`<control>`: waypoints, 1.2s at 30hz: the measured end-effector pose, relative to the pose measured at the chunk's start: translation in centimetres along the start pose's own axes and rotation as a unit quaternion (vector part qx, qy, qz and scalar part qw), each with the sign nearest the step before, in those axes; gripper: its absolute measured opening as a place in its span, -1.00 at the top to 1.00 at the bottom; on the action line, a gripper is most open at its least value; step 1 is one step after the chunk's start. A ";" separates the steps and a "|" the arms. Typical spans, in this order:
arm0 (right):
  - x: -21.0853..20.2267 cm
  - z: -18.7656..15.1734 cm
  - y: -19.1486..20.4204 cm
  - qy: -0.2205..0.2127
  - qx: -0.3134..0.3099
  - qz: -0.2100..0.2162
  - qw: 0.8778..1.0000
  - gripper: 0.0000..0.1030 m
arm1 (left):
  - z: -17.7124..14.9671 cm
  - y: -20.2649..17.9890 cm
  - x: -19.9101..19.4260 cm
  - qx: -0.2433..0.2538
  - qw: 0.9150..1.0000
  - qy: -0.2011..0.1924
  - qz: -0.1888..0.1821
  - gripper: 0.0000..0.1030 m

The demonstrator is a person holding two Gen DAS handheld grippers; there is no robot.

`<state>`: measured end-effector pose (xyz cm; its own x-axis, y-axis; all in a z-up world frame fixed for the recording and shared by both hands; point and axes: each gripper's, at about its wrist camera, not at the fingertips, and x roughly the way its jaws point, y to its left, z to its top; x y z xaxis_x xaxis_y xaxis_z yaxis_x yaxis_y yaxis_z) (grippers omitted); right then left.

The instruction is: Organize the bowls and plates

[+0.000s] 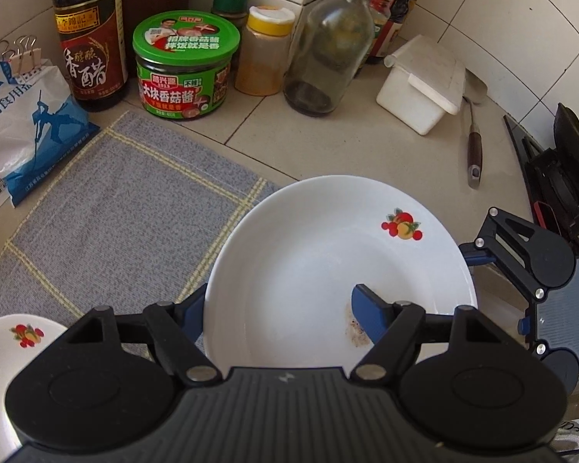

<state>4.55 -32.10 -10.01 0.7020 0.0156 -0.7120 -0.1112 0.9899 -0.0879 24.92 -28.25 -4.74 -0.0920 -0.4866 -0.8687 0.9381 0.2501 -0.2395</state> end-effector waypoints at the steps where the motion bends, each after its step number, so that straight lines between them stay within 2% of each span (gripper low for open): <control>1: 0.2 0.1 -0.2 0.000 0.000 -0.001 1.000 -1.00 | 0.2 0.2 0.1 0.000 1.000 -0.001 0.000 -0.46; 12: 2.9 1.1 -3.0 0.002 0.013 -0.003 1.000 -1.00 | 2.8 2.2 2.2 -0.003 1.000 -0.012 0.005 -0.46; 32: 4.9 1.1 -4.2 0.024 0.030 -0.017 0.999 -1.00 | 3.7 3.6 4.7 -0.011 1.000 -0.008 0.001 -0.46; 36: 4.7 1.1 -3.9 0.027 0.026 -0.023 0.999 -1.00 | 3.7 3.5 4.5 -0.012 1.000 -0.012 0.004 -0.52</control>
<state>9.04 -35.76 -12.29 0.6660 -0.0371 -0.7450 -0.0408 0.9955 -0.0861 28.98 -32.63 -7.87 -0.0763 -0.5036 -0.8606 0.9302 0.2748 -0.2433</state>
